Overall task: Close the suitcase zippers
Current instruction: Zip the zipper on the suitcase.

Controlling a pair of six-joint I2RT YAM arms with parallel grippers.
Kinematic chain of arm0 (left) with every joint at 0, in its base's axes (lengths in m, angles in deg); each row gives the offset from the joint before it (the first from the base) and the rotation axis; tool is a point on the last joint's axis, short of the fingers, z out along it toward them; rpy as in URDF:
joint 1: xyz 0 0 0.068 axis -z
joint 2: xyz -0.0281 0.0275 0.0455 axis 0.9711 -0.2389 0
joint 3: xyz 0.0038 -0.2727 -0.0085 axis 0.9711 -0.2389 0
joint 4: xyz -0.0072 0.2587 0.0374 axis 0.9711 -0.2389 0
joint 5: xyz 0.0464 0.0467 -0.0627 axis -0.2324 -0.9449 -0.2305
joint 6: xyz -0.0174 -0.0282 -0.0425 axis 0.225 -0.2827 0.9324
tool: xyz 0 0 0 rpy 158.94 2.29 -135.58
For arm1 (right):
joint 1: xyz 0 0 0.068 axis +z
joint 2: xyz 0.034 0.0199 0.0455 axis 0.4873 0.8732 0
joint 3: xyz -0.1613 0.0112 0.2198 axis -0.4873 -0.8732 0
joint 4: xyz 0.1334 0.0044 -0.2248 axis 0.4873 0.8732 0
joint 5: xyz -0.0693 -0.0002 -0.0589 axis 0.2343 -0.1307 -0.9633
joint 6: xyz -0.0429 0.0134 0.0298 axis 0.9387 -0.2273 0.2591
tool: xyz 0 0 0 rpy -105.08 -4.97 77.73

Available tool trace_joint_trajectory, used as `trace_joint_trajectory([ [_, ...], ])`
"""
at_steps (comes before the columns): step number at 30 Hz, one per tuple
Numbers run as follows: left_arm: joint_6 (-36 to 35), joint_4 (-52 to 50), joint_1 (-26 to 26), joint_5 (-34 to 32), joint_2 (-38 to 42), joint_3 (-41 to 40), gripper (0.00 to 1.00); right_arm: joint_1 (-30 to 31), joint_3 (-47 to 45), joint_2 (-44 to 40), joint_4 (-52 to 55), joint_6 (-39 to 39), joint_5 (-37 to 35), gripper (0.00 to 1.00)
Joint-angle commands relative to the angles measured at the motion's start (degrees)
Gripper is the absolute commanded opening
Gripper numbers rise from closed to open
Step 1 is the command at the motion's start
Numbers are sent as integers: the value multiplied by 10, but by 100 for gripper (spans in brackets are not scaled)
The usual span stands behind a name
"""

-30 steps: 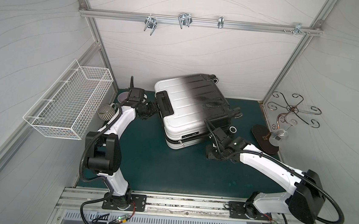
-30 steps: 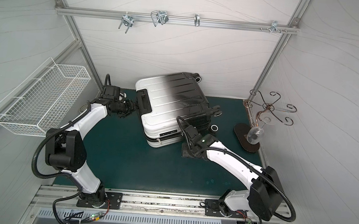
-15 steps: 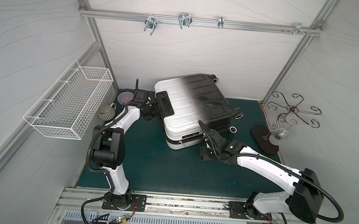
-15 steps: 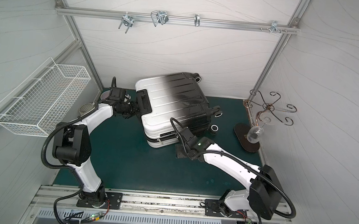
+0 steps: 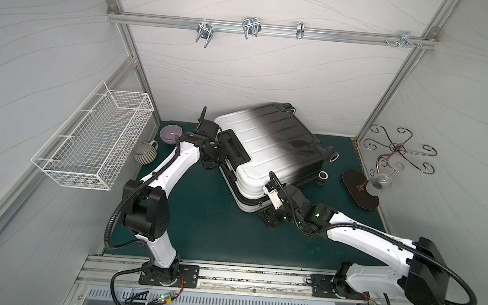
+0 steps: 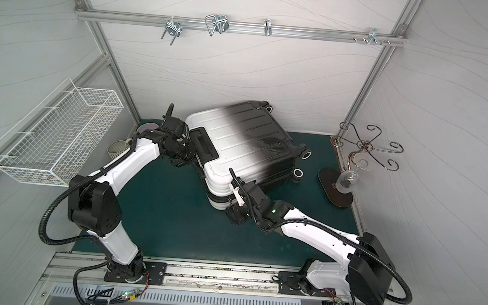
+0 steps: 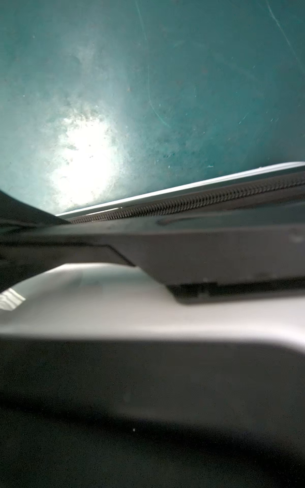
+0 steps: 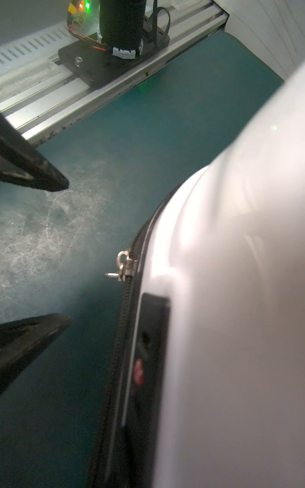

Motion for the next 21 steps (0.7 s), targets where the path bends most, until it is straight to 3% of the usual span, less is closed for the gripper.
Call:
trace_joint_trajectory([
  [1,-38,54,19,60,43,67,0,-2,5,25,-60,2,-15,71],
  [7,-35,57,30,56,41,55,0,2,-41,90,-209,-76,-108,57],
  [10,-34,60,35,50,49,38,0,2,-47,108,-268,-96,-163,56],
  [18,-36,65,44,50,58,12,0,10,-38,147,-334,-82,-216,54],
  [21,-31,75,45,49,62,-2,0,15,-46,150,-376,-71,-224,48],
])
